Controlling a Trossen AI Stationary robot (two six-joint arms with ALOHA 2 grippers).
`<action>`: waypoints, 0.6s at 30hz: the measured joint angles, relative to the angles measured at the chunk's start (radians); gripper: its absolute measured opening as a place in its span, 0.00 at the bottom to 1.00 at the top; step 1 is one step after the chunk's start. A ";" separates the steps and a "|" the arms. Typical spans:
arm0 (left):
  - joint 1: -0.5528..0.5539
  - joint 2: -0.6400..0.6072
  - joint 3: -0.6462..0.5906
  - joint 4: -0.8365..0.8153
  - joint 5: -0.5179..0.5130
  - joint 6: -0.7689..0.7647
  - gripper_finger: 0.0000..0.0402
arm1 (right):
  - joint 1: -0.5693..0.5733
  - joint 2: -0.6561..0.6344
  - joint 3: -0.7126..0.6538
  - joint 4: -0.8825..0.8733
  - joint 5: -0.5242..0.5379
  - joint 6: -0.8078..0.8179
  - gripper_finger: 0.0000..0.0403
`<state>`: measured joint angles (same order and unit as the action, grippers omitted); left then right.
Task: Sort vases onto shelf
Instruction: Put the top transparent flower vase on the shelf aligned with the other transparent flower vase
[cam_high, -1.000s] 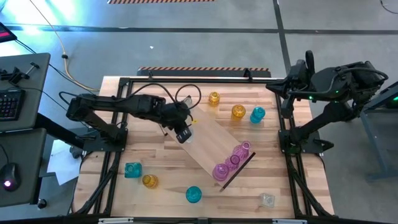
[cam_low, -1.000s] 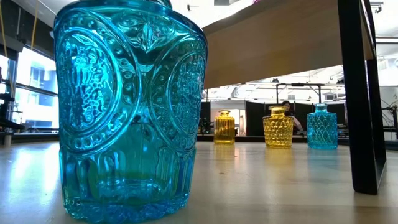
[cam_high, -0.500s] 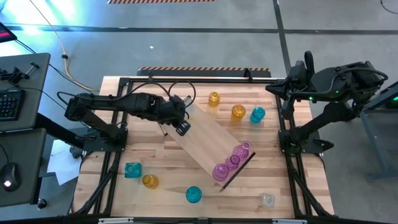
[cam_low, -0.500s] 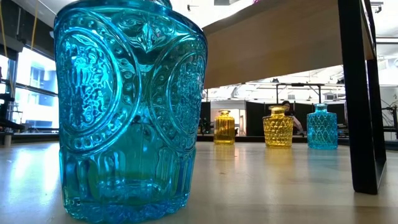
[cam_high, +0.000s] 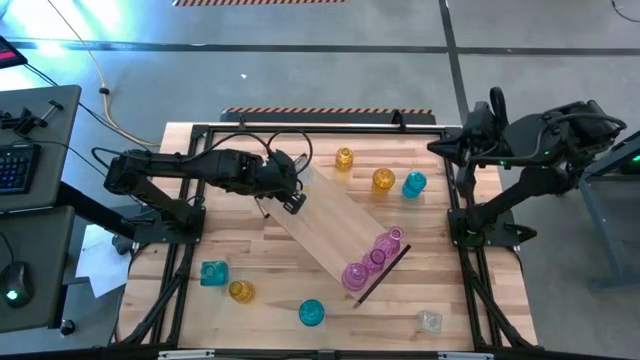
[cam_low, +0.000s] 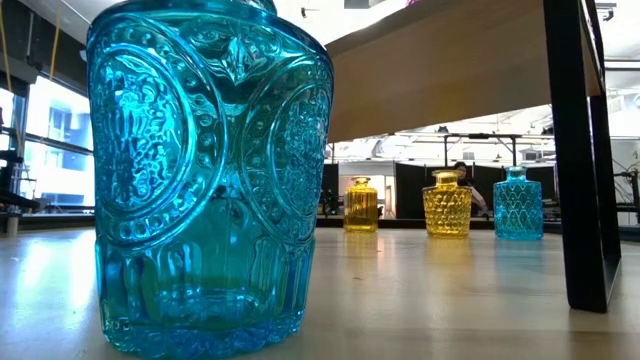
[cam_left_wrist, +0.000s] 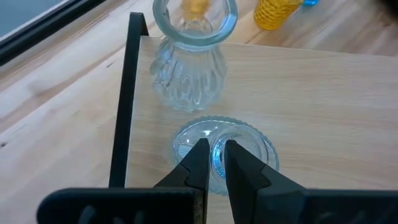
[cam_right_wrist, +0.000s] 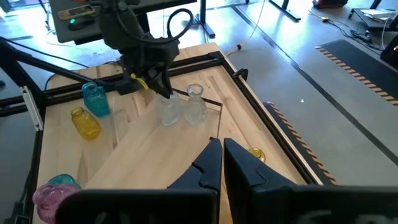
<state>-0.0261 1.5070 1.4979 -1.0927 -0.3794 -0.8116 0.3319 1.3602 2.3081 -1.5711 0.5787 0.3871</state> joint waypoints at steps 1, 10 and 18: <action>0.003 0.000 0.000 -0.002 0.001 -0.006 0.05 | 0.010 0.000 0.000 0.000 0.009 0.002 0.00; 0.032 0.000 0.000 -0.006 -0.010 -0.009 0.06 | 0.095 0.000 0.000 0.000 0.063 0.052 0.00; 0.034 0.000 0.000 -0.011 -0.007 -0.006 0.11 | 0.152 0.000 0.000 0.000 0.104 0.074 0.00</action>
<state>0.0074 1.5070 1.4982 -1.1039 -0.3866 -0.8181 0.4835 1.3602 2.3081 -1.5711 0.6822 0.4608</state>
